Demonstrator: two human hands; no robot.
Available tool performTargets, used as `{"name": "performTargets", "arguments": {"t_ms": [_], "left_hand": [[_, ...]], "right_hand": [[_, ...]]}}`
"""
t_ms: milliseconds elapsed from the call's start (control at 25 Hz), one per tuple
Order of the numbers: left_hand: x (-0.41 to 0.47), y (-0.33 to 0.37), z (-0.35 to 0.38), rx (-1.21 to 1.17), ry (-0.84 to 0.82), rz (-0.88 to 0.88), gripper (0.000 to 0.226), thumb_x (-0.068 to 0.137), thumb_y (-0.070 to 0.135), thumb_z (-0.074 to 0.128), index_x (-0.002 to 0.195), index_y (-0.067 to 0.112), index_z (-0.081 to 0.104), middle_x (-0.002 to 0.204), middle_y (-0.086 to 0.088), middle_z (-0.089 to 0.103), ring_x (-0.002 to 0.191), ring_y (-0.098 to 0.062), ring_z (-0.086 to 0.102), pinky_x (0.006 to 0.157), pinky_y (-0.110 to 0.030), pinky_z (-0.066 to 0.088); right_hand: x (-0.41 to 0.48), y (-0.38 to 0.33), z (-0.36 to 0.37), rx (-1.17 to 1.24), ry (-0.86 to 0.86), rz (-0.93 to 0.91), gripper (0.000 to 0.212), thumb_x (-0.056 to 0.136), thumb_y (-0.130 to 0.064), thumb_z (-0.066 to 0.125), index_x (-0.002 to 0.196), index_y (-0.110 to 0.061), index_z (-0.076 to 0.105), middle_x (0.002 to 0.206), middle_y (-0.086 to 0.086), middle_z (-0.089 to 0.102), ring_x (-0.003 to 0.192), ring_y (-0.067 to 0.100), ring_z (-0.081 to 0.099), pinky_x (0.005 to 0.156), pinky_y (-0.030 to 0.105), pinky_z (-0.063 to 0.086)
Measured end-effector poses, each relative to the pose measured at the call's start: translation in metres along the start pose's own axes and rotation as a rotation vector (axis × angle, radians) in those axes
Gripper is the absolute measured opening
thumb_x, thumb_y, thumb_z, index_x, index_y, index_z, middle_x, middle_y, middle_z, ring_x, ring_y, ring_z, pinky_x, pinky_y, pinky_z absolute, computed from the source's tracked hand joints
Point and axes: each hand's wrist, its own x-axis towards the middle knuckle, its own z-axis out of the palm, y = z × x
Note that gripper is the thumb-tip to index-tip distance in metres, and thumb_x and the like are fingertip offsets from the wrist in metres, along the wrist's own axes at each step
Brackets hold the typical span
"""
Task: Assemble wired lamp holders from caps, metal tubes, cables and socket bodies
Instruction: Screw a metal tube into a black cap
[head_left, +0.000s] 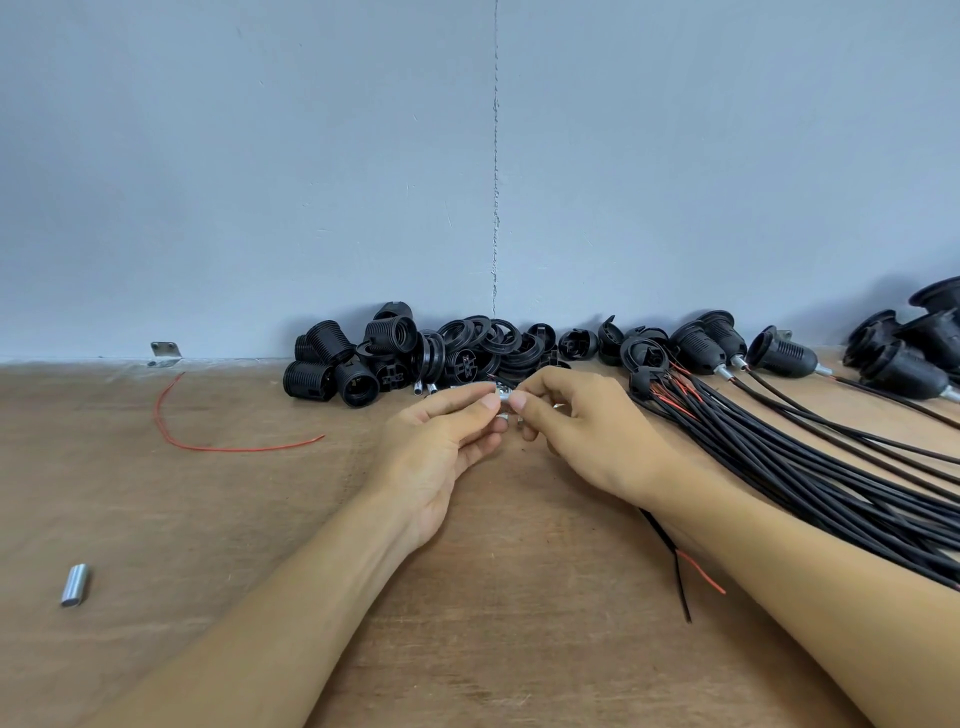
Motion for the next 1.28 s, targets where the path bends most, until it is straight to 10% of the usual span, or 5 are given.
{"name": "performTargets", "arguments": {"t_ms": [400, 680, 880, 1000, 1280], "left_hand": [[0.001, -0.01, 0.0, 0.242, -0.029, 0.153, 0.011, 0.09, 0.007, 0.074, 0.089, 0.015, 0.082, 0.076, -0.004, 0.074, 0.067, -0.012, 0.065, 0.077, -0.035, 0.054], [0.001, -0.011, 0.0, 0.257, -0.058, 0.184, 0.018, 0.087, -0.001, 0.075, 0.1, 0.012, 0.077, 0.078, -0.001, 0.076, 0.066, -0.01, 0.066, 0.063, -0.022, 0.055], [0.004, -0.012, -0.001, 0.245, -0.038, 0.163, 0.015, 0.09, 0.004, 0.074, 0.104, 0.009, 0.075, 0.078, -0.002, 0.076, 0.065, -0.01, 0.067, 0.062, -0.021, 0.056], [0.004, -0.013, -0.001, 0.263, -0.039, 0.166, 0.015, 0.09, 0.003, 0.074, 0.103, 0.009, 0.074, 0.076, -0.003, 0.075, 0.065, -0.01, 0.068, 0.062, -0.02, 0.056], [0.002, -0.013, 0.002, 0.299, -0.034, 0.185, 0.015, 0.09, 0.002, 0.073, 0.103, 0.01, 0.074, 0.072, 0.0, 0.074, 0.064, -0.008, 0.066, 0.06, -0.018, 0.054]], "right_hand": [[0.001, 0.006, -0.01, 0.214, -0.053, 0.027, 0.007, 0.094, -0.024, 0.07, 0.091, -0.018, 0.069, 0.077, 0.005, 0.073, 0.052, 0.011, 0.055, 0.052, 0.028, 0.05], [0.001, 0.002, -0.008, 0.079, 0.022, 0.111, 0.057, 0.102, -0.055, 0.041, 0.069, -0.018, 0.067, 0.057, -0.002, 0.067, 0.046, 0.001, 0.052, 0.056, 0.016, 0.038], [0.0, 0.001, -0.011, 0.109, -0.008, 0.054, 0.012, 0.095, -0.035, 0.064, 0.089, -0.024, 0.067, 0.072, -0.008, 0.069, 0.055, -0.003, 0.056, 0.064, 0.022, 0.041], [0.001, 0.002, -0.008, 0.024, 0.041, 0.117, 0.044, 0.102, -0.046, 0.049, 0.074, -0.018, 0.067, 0.06, -0.003, 0.068, 0.047, -0.001, 0.054, 0.059, 0.022, 0.039], [0.0, 0.002, -0.009, 0.097, -0.016, 0.14, 0.039, 0.101, -0.042, 0.053, 0.077, -0.015, 0.066, 0.061, 0.0, 0.068, 0.035, 0.013, 0.048, 0.04, 0.021, 0.039]]}}
